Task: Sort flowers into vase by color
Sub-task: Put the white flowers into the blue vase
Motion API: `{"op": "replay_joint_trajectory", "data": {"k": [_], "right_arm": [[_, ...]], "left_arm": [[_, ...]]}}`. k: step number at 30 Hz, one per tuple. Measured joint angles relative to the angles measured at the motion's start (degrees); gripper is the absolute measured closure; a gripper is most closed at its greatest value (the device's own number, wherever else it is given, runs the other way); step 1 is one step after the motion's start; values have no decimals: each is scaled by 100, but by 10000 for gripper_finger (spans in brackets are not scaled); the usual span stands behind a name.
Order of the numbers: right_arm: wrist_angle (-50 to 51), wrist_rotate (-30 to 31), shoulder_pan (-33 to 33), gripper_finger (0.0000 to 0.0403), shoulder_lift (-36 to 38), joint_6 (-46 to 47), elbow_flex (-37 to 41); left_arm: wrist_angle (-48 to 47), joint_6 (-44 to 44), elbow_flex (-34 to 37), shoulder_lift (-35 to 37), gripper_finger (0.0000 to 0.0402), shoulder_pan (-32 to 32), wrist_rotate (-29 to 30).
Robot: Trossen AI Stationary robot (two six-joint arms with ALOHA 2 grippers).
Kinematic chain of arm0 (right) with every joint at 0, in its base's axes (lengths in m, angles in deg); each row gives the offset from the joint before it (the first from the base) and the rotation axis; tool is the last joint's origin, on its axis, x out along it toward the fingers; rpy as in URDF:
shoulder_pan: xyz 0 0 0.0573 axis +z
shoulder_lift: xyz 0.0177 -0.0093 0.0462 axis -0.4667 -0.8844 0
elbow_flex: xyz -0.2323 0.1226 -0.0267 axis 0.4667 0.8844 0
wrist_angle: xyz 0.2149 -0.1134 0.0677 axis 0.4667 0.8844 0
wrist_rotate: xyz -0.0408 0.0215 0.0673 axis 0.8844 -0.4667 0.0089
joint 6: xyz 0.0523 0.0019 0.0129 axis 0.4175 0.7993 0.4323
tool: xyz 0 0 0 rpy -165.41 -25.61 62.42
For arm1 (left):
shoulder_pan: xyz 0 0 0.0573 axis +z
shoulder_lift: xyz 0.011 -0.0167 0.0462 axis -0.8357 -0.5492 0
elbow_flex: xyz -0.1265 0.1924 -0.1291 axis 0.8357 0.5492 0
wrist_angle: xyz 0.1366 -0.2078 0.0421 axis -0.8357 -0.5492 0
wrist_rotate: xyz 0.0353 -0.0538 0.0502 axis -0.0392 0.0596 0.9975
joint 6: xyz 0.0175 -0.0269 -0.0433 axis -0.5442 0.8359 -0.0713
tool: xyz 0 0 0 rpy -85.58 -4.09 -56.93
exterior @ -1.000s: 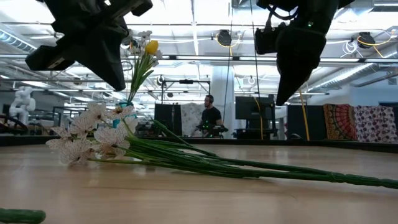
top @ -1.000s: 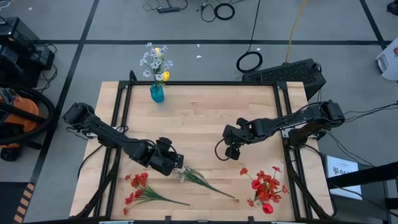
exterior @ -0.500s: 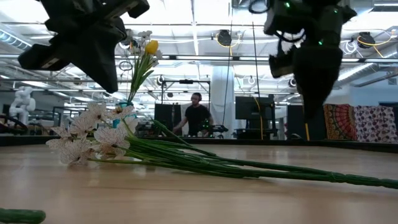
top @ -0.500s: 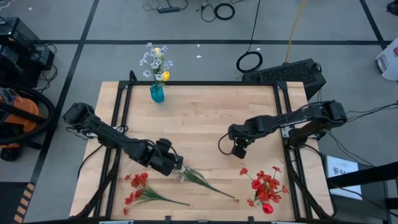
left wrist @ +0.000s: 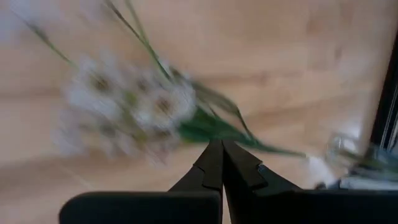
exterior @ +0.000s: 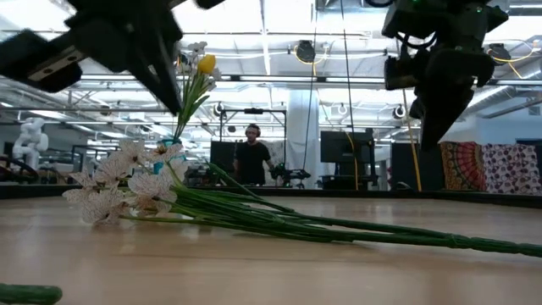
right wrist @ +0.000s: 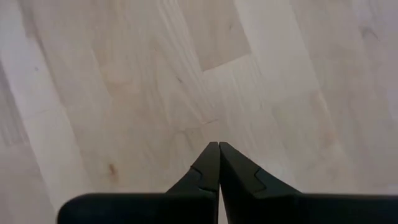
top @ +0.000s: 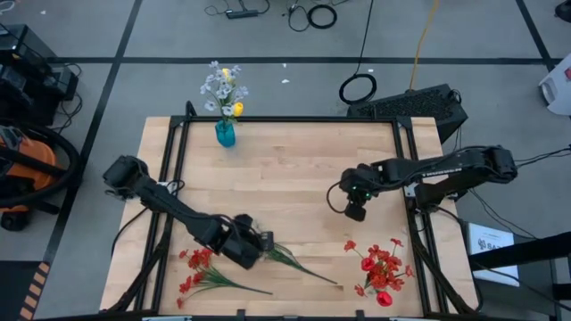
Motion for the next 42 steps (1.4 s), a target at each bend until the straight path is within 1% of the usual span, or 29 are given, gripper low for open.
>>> {"op": "replay_joint_trajectory", "data": {"k": [3, 6, 11, 14, 17, 19, 21, 24, 27, 28, 30, 33, 36, 40, 42], "right_arm": [[-26, -79, 1, 403, 57, -289, 0], [-33, -156, 3, 403, 60, -524, 6], [-42, -157, 3, 403, 60, -656, 8], [-50, -188, 3, 403, 60, -652, 9], [-131, -297, 3, 403, 60, -638, 9], [-181, -306, 3, 403, 60, -569, 9], [-245, -306, 3, 403, 60, -478, 9], [-311, -306, 8, 403, 60, -388, 11], [-410, -306, 8, 403, 60, -376, 11], [-466, -306, 8, 403, 60, -376, 11], [-544, -306, 10, 403, 60, -376, 11], [-586, -304, 10, 403, 60, -377, 11], [-582, -305, 10, 403, 60, -442, 11], [-584, -304, 10, 403, 60, -572, 11], [-584, -304, 10, 403, 60, -616, 11]], "left_arm": [[35, -40, -403, -408, 398, 4, -385], [54, -33, -671, -803, 399, 4, -631], [335, -36, -789, -1352, 399, 92, -1356], [57, -81, -784, -1580, 399, 231, -1756], [-658, -43, -791, -1608, 399, 378, -1835], [-1149, -33, -800, -1569, 399, 476, -1802], [-1682, -34, -786, -1513, 400, 582, -1545], [-2168, -31, -773, -1441, 400, 702, -541], [-2251, 130, -775, -1383, 400, 782, 601], [-2157, 181, -775, -1383, 400, 802, 862], [-1915, 163, -775, -1375, 400, 837, 1146], [-1553, -230, -784, -1360, 400, 844, 1151], [-1405, -362, -782, -1361, 400, 830, 751], [-1306, -392, -782, -1361, 398, 831, -4], [-1319, -393, -782, -1361, 392, 828, -165]]}}
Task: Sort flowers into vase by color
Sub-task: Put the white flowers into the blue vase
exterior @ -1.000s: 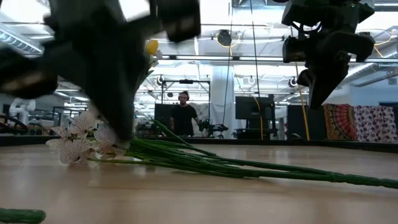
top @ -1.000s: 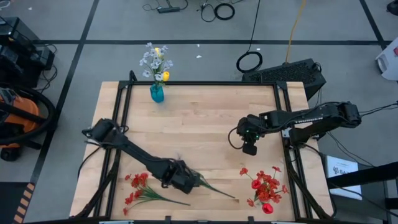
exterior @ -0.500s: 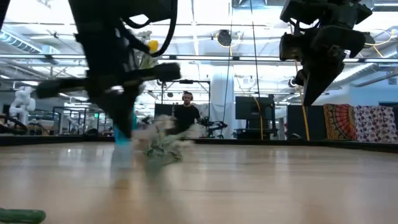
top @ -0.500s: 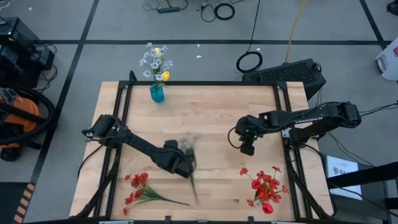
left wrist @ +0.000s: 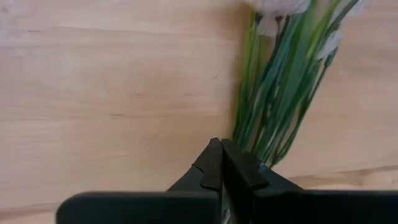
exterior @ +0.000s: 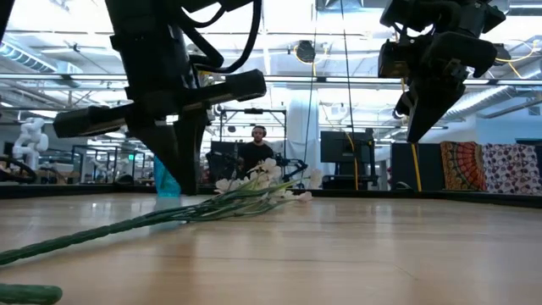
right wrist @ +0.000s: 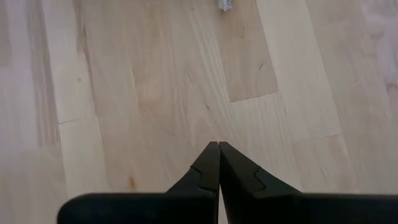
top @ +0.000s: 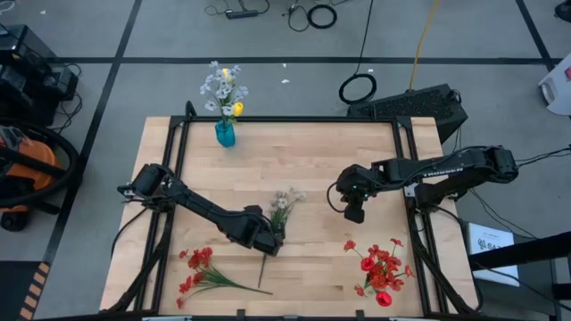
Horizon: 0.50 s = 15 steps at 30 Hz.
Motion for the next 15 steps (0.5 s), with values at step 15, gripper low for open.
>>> {"op": "replay_joint_trajectory", "data": {"k": [15], "right_arm": [[9, -131, 0, 403, 0, -127, 0]], "left_arm": [[1, -300, 2, 0, 282, 39, -346]]}}
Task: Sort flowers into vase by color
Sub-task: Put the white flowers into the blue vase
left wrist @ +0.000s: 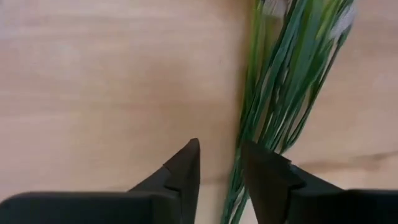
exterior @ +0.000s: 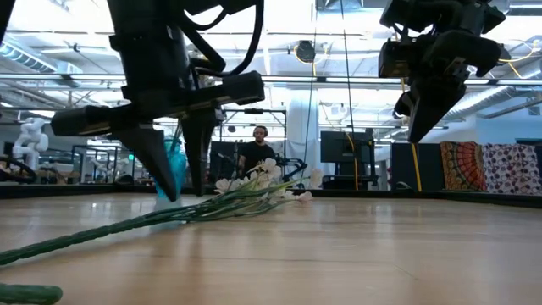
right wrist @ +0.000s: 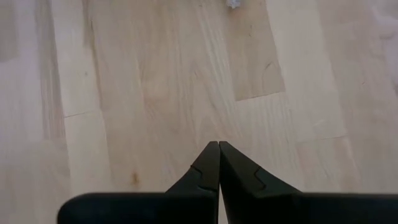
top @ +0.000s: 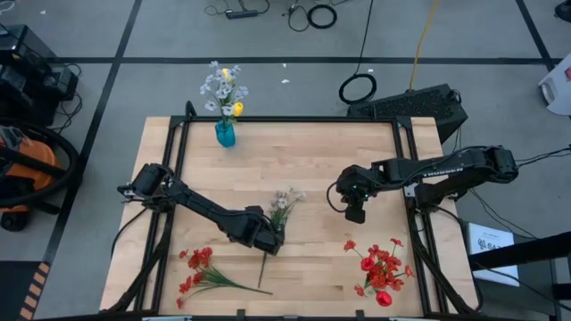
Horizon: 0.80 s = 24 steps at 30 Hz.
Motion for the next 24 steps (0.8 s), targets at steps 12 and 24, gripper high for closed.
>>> {"op": "replay_joint_trajectory", "data": {"k": [12, 24], "right_arm": [[0, -17, 0, 403, 0, -44, 0], [-7, -17, 0, 403, 0, -146, 0]], "left_arm": [[611, -235, -183, -4, 274, -202, -453], [474, -1124, -192, -126, 274, 7, -604]]}}
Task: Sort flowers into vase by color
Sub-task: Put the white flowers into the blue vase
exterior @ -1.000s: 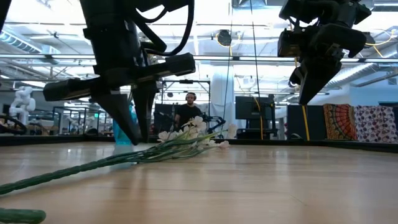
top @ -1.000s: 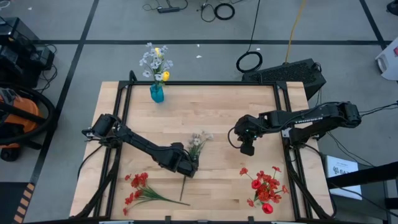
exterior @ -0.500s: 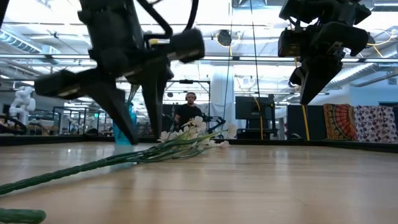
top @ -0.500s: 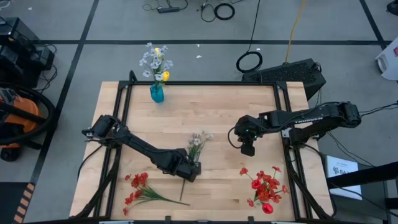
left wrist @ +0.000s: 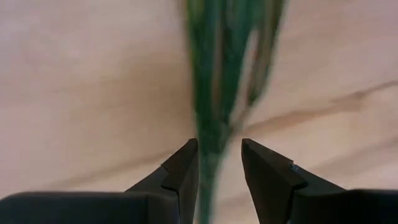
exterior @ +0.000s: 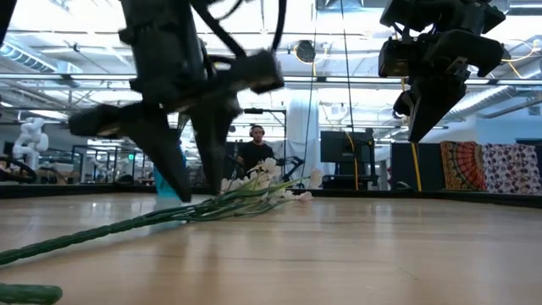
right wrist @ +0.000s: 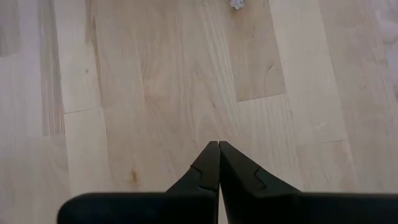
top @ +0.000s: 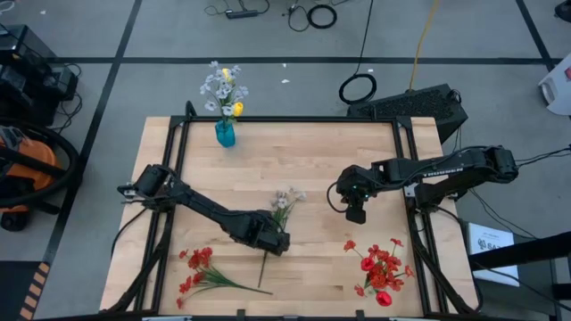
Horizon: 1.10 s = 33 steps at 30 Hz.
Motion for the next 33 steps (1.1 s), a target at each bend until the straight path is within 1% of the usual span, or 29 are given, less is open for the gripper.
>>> {"op": "replay_joint_trajectory", "data": {"k": [4, 11, 13, 14, 16, 19, 21, 22, 25, 26, 30, 33], "right_arm": [[1, 2, 0, 403, 0, 0, 0], [-71, 2, 0, 403, -2, -2, 0], [-85, 2, -1, 403, -2, -2, 0], [-110, 0, -2, 403, -2, -2, 0], [-137, 0, -2, 403, -2, -4, 0], [-229, 1, -2, 403, -2, -37, 0], [-262, 2, 0, 403, -2, -64, 0], [-279, 1, -2, 403, -2, -73, 0], [-295, 2, -1, 403, -2, -149, 0], [-271, 5, -2, 403, -2, -148, 0], [66, 38, 0, 403, -2, -231, 0], [108, 196, -1, 403, -2, -319, 0]], "left_arm": [[29, -248, 2, -127, 274, 83, -75], [11, -349, -28, -460, 274, 102, -79], [-7, -375, -28, -486, 279, 103, -106], [-38, -380, -28, -488, 287, 108, -137], [-149, -388, -28, -482, 314, 132, -208], [-316, -384, -21, -437, 375, 154, -239], [-326, -468, -17, -413, 388, 170, -243], [-314, -733, -15, -411, 388, 188, -243], [-289, -1987, -13, -411, 389, 250, -340], [-290, -2279, -14, -413, 390, 273, -397], [-339, -2943, -83, -416, 391, 347, -522], [-333, -3483, -115, -416, 392, 378, -325]]}}
